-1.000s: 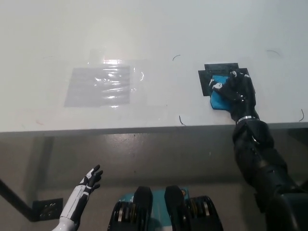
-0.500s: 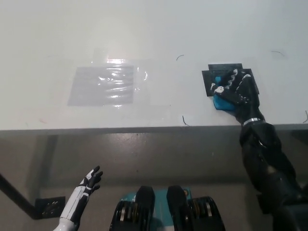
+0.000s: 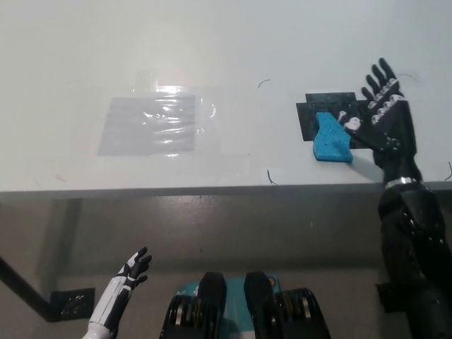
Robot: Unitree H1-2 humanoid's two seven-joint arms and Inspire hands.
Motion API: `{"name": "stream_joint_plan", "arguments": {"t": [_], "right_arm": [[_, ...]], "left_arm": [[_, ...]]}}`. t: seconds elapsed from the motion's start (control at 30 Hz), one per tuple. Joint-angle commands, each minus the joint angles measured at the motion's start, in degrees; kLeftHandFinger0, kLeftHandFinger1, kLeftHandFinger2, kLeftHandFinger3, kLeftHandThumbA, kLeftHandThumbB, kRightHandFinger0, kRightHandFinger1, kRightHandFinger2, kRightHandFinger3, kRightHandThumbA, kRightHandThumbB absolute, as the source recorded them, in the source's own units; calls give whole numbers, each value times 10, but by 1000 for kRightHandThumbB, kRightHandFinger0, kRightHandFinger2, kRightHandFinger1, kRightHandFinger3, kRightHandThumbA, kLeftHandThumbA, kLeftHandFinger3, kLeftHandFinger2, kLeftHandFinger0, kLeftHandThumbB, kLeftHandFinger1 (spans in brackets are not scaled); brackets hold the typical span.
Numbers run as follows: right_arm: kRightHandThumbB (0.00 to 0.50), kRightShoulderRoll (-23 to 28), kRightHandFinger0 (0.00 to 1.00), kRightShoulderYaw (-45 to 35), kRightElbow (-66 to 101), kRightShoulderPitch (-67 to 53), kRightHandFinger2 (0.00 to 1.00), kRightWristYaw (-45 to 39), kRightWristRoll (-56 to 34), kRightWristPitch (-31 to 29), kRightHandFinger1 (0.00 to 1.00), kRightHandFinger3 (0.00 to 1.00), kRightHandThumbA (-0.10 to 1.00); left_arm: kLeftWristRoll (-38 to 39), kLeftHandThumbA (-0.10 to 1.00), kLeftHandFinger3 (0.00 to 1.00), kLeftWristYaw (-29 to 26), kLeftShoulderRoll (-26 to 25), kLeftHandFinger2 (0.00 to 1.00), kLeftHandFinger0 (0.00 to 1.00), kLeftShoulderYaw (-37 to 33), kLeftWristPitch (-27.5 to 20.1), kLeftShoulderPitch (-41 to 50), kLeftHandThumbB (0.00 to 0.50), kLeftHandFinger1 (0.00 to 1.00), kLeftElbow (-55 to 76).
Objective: A soft sponge is kept on the balc marked spot on the table infront of the robot and it uses its right hand fist to press down on it and drrags it across the table in a back and forth manner twice to clean it
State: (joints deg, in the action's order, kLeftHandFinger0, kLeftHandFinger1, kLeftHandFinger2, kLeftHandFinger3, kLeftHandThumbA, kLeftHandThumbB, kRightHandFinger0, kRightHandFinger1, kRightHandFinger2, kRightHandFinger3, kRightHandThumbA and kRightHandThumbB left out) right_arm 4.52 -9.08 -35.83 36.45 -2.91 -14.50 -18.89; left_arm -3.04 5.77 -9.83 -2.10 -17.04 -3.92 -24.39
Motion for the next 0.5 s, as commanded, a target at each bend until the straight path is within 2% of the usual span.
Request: {"name": "stream_joint_plan", "arguments": {"t": [0.0, 0.07, 0.1, 0.13, 0.17, 0.2, 0.23, 0.27, 0.3, 0.33, 0.37, 0.43, 0.47], "right_arm": [[468, 99, 1000, 53, 875, -13, 1000, 43, -131, 185, 1000, 1000, 909], [474, 92, 1000, 73, 893, -62, 1000, 20, -131, 147, 1000, 1000, 907], [480, 90, 1000, 81, 896, -82, 1000, 8, -126, 133, 1000, 1000, 803], [459, 81, 1000, 96, 901, -117, 1000, -12, -110, 113, 1000, 1000, 630], [449, 73, 1000, 111, 903, -141, 1000, -25, -103, 98, 1000, 1000, 601], [482, 67, 1000, 124, 903, -162, 1000, -38, -97, 82, 1000, 1000, 633], [493, 49, 1000, 154, 903, -201, 1000, -51, -87, 70, 1000, 1000, 614], [449, 33, 1000, 181, 903, -236, 1000, -60, -80, 67, 1000, 1000, 675], [376, 20, 1000, 189, 898, -263, 1000, -69, -52, 51, 1000, 1000, 823], [390, 1, 1000, 194, 886, -303, 1000, -83, -4, 18, 1000, 1000, 912], [365, -8, 1000, 203, 869, -337, 1000, -88, 13, -7, 1000, 1000, 945], [377, -12, 1000, 226, 838, -385, 1000, -91, 10, -25, 1000, 1000, 950], [376, -3, 1000, 243, 802, -409, 1000, -104, 0, -60, 1000, 1000, 1000]], "left_arm": [[1, 1000, 1000, 8, -14, 1000, 1000, 1, -16, -8, 475, 1000, 14], [3, 1000, 1000, 11, -15, 1000, 1000, 0, -13, -8, 474, 1000, 17], [3, 1000, 1000, 12, -15, 1000, 1000, 0, -13, -10, 480, 1000, 16], [1, 1000, 1000, 10, -16, 1000, 1000, 0, -14, -14, 480, 1000, 14], [-1, 1000, 1000, 9, -16, 1000, 1000, 0, -15, -14, 482, 1000, 13], [-2, 1000, 1000, 7, -16, 1000, 1000, 0, -18, -14, 492, 1000, 10], [-1, 1000, 1000, 7, -17, 1000, 1000, 1, -19, -20, 500, 1000, 6], [0, 1000, 1000, 8, -17, 1000, 1000, 1, -18, -22, 500, 1000, 5], [1, 1000, 1000, 8, -17, 1000, 1000, 1, -18, -22, 500, 1000, 5], [1, 1000, 1000, 9, -17, 1000, 1000, 1, -19, -19, 500, 1000, 5], [0, 1000, 1000, 9, -18, 1000, 1000, 1, -17, -18, 500, 1000, 8], [2, 1000, 1000, 11, -19, 1000, 1000, 1, -11, -17, 499, 1000, 13], [2, 1000, 1000, 10, -19, 1000, 1000, 2, -12, -17, 494, 1000, 14]]}}
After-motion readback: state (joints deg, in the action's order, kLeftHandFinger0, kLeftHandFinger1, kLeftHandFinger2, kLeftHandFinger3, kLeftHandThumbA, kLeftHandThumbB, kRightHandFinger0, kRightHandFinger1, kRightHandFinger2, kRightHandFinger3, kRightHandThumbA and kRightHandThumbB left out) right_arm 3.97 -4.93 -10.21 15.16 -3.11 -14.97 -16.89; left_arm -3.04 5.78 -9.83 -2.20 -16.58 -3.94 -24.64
